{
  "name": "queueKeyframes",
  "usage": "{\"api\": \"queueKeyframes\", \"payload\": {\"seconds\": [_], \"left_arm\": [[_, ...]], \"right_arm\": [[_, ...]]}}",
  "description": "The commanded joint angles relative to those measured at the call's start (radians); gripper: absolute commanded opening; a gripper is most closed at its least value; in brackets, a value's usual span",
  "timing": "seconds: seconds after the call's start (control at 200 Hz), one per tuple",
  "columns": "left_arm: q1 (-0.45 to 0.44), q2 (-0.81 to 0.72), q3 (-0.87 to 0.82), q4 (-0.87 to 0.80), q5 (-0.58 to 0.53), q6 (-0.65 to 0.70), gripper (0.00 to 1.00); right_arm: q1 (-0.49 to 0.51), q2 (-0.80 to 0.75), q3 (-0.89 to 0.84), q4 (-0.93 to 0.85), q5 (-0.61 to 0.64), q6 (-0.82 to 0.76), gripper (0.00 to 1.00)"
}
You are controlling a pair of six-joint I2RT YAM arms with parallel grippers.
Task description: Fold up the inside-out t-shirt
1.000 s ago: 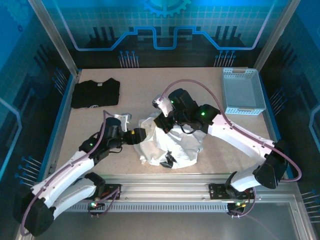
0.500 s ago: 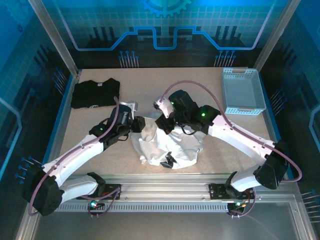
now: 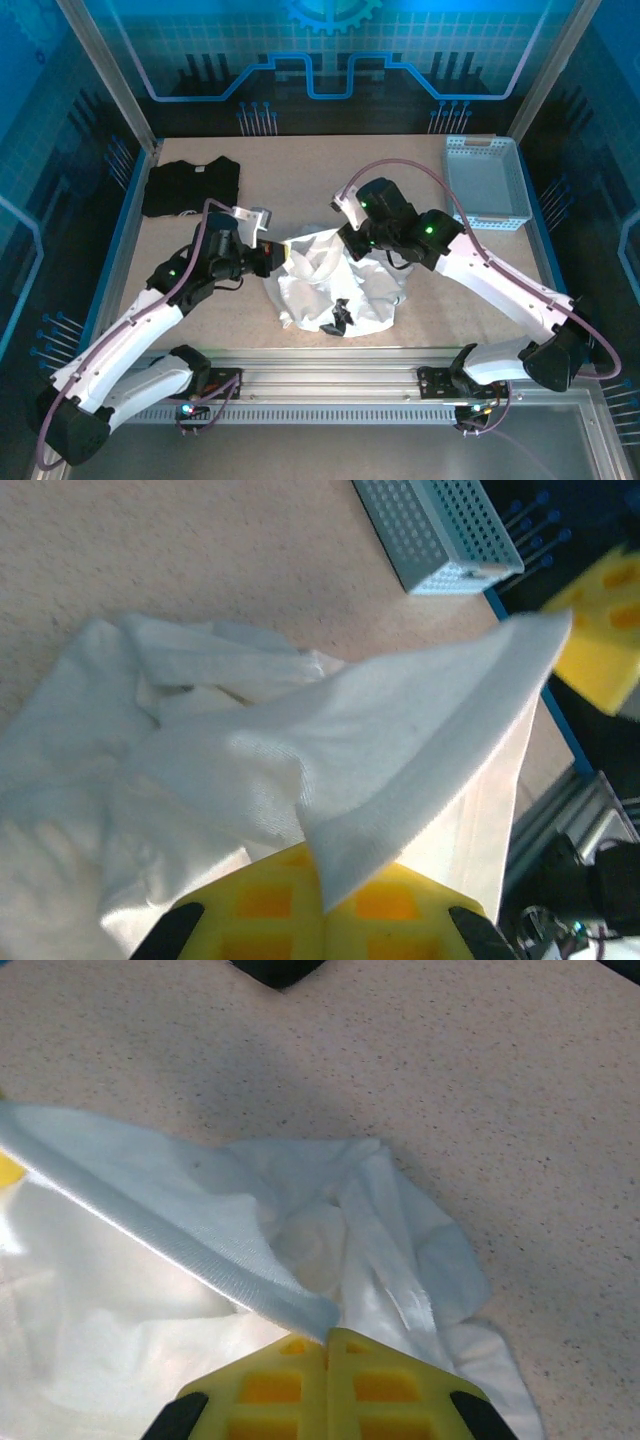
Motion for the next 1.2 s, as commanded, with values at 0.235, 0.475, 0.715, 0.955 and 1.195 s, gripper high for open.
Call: {"api": "queueKeyframes", "payload": {"seconds": [0.235, 0.475, 0.715, 0.955, 1.195], "left_arm": [[-0.003, 0.050, -0.125, 0.090, 0.078, -0.026, 0.23], [-0.035, -0.062, -0.280, 0.308, 0.051, -0.057, 0.48], [-0.099, -0.103, -0.354, 0.358, -0.038, 0.026, 0.66], [-0.293, 0.011, -0.322, 0.329, -0.291, 0.168, 0.70], [-0.424, 0.109, -0.304, 0.308, -0.533, 0.267, 0.73]], "right_arm": [[-0.014, 0.036, -0.003, 0.077, -0.217, 0.067, 0.00], [-0.104, 0.135, 0.071, 0.025, -0.263, 0.090, 0.00], [-0.142, 0.177, 0.101, 0.014, -0.309, 0.085, 0.00], [-0.154, 0.199, 0.119, 0.012, -0.324, 0.077, 0.00], [-0.160, 0.204, 0.123, 0.014, -0.344, 0.069, 0.00]]}}
